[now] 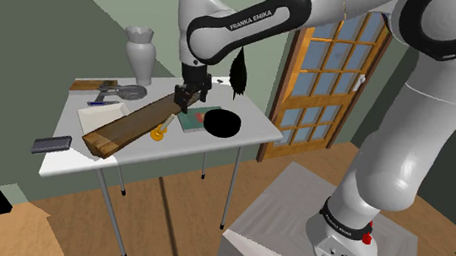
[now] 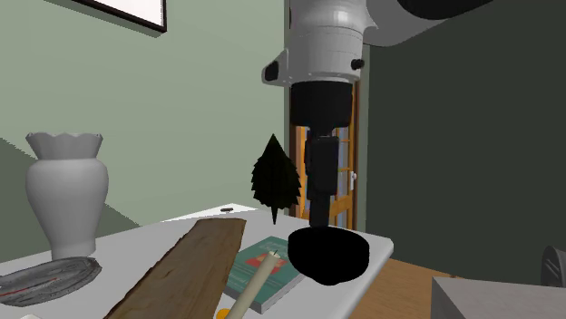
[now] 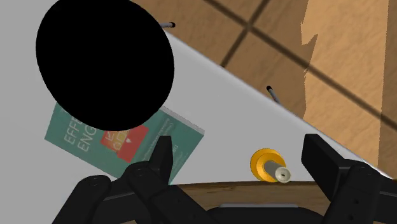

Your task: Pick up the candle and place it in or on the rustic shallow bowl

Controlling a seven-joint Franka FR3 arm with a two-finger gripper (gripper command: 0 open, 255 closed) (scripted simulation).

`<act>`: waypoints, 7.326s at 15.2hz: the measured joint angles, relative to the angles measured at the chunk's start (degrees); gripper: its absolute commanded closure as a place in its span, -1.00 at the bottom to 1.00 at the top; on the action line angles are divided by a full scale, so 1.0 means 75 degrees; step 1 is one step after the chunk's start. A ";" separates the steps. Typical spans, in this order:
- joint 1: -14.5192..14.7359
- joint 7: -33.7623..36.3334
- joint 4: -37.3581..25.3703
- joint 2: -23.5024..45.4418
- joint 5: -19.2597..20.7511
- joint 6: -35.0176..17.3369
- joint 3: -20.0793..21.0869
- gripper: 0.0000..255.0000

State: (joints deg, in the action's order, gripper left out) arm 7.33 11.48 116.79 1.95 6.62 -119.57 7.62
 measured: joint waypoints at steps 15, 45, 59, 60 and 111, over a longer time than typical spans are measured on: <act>0.0659 0.0734 -0.2866 0.3628 0.1006 -0.0528 0.0063 -1.00; 0.0609 0.0609 -0.3011 0.3488 0.0947 -0.0243 0.0077 1.00; 0.0597 0.0386 -0.3663 0.2973 0.0773 0.0893 0.0150 1.00; 0.0605 0.0383 -0.3716 0.2949 0.0765 0.0971 0.0157 1.00; -0.1060 -0.2108 0.0628 -0.0342 0.0299 -0.0477 -0.0763 -1.00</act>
State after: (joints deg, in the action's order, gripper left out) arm -0.62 -4.33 121.50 -0.61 8.86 -123.14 1.90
